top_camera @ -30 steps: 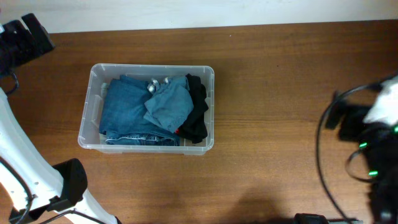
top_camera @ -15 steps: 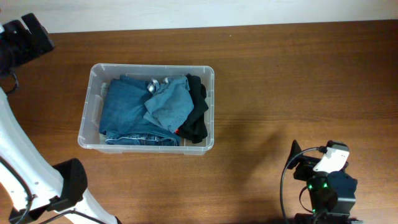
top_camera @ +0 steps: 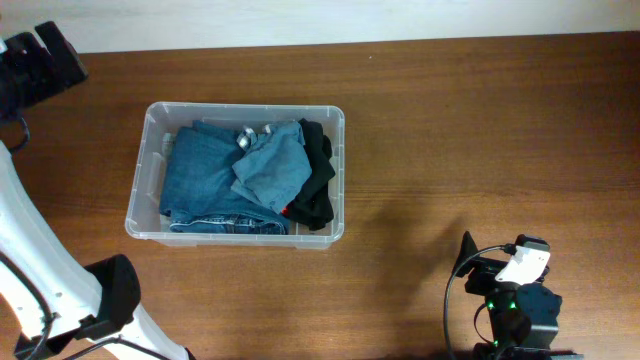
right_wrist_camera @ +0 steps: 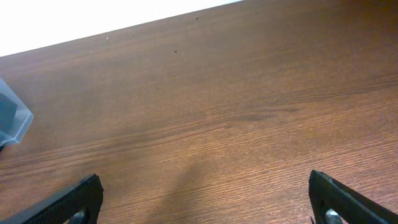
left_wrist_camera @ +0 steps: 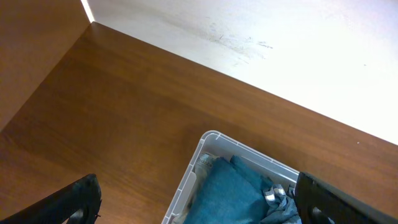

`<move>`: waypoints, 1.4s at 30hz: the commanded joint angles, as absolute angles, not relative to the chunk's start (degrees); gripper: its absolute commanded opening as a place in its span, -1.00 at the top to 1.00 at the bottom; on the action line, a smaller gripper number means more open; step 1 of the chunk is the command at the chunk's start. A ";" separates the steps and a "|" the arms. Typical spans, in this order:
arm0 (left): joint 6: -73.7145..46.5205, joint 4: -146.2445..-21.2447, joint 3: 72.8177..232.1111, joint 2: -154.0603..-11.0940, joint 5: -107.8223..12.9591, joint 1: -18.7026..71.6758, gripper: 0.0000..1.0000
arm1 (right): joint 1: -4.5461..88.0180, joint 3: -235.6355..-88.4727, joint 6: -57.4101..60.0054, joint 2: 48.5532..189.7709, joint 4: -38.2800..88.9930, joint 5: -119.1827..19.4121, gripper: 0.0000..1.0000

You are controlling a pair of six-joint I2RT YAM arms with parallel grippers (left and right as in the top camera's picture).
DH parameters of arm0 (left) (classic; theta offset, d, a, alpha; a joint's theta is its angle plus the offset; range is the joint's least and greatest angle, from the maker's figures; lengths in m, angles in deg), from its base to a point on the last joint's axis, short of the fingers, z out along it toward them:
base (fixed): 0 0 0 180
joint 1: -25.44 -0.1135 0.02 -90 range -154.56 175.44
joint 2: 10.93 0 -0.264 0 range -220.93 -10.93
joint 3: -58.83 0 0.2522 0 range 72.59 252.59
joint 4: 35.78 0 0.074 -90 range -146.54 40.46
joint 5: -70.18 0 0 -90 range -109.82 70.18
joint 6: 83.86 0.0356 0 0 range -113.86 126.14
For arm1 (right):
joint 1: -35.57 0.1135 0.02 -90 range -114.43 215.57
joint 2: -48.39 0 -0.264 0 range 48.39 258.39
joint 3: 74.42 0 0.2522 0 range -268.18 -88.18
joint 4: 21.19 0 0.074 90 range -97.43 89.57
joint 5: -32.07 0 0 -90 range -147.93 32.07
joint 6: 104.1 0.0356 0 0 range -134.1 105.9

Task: Pack container

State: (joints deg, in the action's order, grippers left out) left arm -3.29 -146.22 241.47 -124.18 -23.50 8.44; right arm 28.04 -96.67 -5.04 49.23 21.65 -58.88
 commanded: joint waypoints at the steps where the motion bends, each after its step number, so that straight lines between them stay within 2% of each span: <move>1: -2.99 -146.22 241.75 -124.40 -23.48 8.62 -0.99 | 27.67 -96.21 -4.58 48.60 21.48 -58.53 -0.97; 28: -2.96 -145.39 240.13 -121.76 -21.20 8.62 -0.99 | 27.67 -96.21 -4.58 48.60 21.48 -58.55 -0.97; 31: -2.59 -139.93 230.30 -115.35 -16.29 8.90 -0.99 | 27.67 -96.21 -4.58 48.60 21.48 -58.55 -0.97; 34: 2.63 -129.06 216.02 -107.37 -18.43 9.56 -0.99 | 27.67 -96.21 -4.58 48.60 21.48 -58.55 -0.97; 37: 10.22 -110.25 191.15 -94.22 -20.55 10.65 -0.99 | 27.67 -96.21 -4.58 48.60 21.48 -58.55 -0.97; 42: 14.04 -90.33 159.28 -75.70 -23.13 10.78 -0.99 | 27.67 -96.21 -4.58 48.60 21.48 -58.53 -0.97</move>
